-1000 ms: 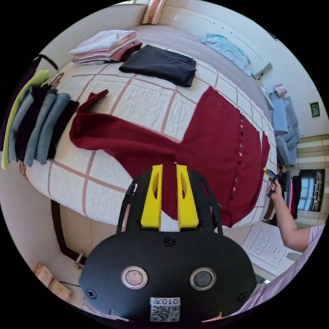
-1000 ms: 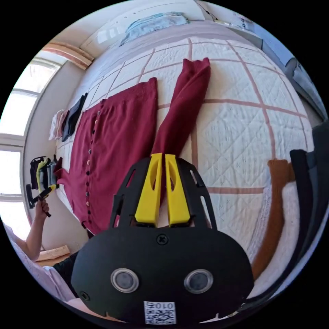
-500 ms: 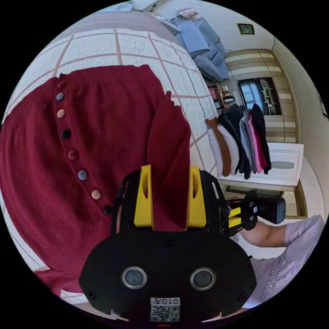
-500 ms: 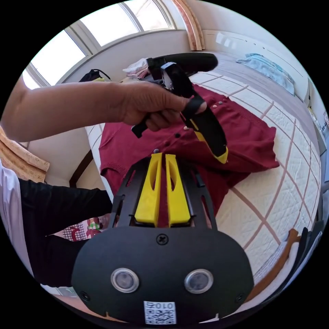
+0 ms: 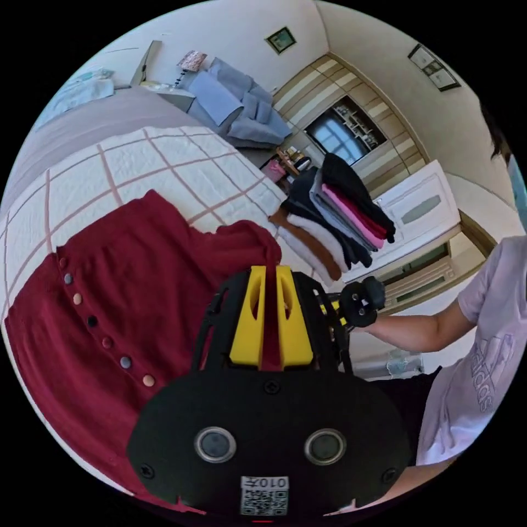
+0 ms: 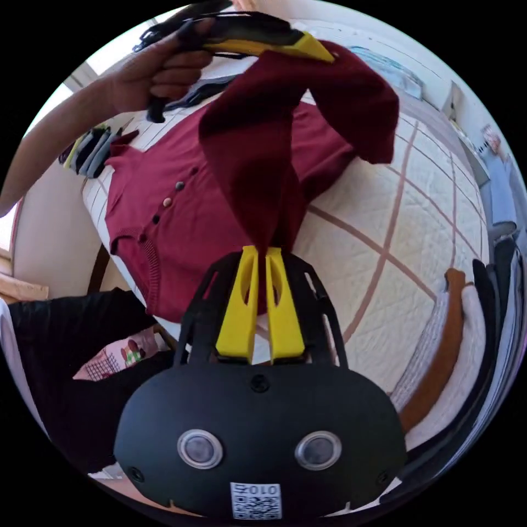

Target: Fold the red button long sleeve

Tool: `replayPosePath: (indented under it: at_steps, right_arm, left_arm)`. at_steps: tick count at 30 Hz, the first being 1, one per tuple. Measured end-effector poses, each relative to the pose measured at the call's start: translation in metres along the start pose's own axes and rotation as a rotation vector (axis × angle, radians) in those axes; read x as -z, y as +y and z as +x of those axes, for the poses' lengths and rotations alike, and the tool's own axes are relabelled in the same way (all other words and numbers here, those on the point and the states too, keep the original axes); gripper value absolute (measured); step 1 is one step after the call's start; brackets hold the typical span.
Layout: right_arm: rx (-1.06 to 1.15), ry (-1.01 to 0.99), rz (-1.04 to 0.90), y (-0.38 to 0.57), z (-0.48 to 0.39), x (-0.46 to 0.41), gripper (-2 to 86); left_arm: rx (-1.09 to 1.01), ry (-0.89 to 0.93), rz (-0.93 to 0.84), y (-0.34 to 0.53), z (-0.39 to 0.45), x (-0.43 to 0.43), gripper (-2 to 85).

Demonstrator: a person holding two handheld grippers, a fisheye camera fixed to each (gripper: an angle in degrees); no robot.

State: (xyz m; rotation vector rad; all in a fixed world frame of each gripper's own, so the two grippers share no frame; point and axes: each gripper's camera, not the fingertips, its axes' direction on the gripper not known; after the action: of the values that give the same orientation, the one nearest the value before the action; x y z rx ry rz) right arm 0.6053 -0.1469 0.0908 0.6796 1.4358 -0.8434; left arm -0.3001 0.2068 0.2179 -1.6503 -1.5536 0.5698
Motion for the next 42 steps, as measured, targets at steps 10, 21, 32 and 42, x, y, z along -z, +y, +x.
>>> replayPosePath:
  at_steps: [10, 21, 32, 42]
  right_arm:
    - [-0.517, -0.080, 0.021, 0.088, 0.077, 0.011, 3.9]
    - [-0.713, -0.291, 0.011, 0.135, 0.094, -0.047, 3.8]
    - [-0.605, -0.436, 0.153, 0.178, 0.064, -0.013, 7.6]
    - [-0.518, -0.577, -0.006, 0.118, 0.006, -0.088, 6.7]
  left_arm:
    - [-0.397, 0.120, -0.167, -0.125, 0.079, -0.114, 2.5]
    - [-0.110, -0.100, -0.372, -0.076, 0.035, -0.196, 4.8]
    - [0.473, -0.354, 0.065, 0.161, 0.020, 0.082, 6.3]
    - [1.107, -0.478, -0.023, 0.427, 0.092, 0.163, 4.2]
